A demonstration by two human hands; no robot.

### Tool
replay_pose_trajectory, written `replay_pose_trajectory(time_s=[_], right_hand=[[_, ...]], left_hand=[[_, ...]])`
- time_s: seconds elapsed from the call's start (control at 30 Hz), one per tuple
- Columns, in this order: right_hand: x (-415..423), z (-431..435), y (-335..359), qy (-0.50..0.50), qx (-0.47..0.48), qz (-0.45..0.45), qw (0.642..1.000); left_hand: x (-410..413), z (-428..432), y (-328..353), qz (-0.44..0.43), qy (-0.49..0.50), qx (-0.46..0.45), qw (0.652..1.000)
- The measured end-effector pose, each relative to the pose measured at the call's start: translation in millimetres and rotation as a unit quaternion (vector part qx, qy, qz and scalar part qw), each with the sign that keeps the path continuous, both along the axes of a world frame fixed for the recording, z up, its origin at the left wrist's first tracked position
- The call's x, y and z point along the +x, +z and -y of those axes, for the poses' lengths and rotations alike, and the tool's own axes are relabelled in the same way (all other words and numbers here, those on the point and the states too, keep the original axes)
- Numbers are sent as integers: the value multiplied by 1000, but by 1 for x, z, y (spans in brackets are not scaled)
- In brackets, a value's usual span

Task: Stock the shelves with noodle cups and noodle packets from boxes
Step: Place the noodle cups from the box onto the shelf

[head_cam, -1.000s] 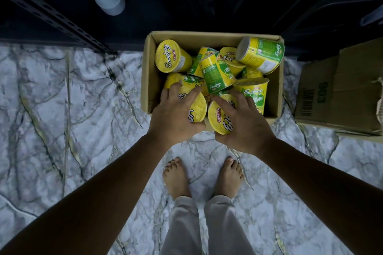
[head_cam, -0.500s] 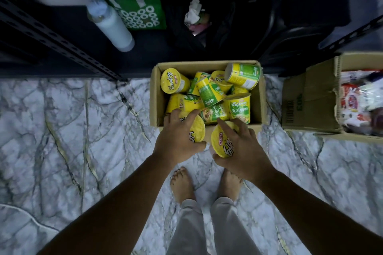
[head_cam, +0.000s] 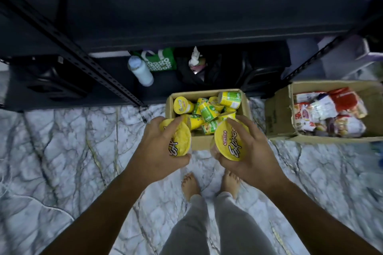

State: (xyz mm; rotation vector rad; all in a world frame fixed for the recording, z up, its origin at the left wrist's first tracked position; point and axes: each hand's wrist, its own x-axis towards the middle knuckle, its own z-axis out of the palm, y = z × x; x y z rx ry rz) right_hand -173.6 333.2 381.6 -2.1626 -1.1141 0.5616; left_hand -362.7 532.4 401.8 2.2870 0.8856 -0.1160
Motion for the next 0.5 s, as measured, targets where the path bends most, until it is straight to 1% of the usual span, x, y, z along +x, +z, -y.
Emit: replay_pose_trajectory(time_s=[0.17, 0.3, 0.43, 0.5], right_hand=[[-1, -9, 93, -12, 90, 43, 995], [-1, -18, 167, -18, 156, 30, 987], [6, -35, 229, -26, 241, 41, 969], [11, -45, 259, -29, 271, 45, 961]], left_hand=[[2, -21, 97, 63, -40, 50, 996], [6, -28, 169, 131, -45, 79, 987], [11, -36, 226, 242, -50, 118, 962], [18, -44, 256, 279, -56, 144, 948]])
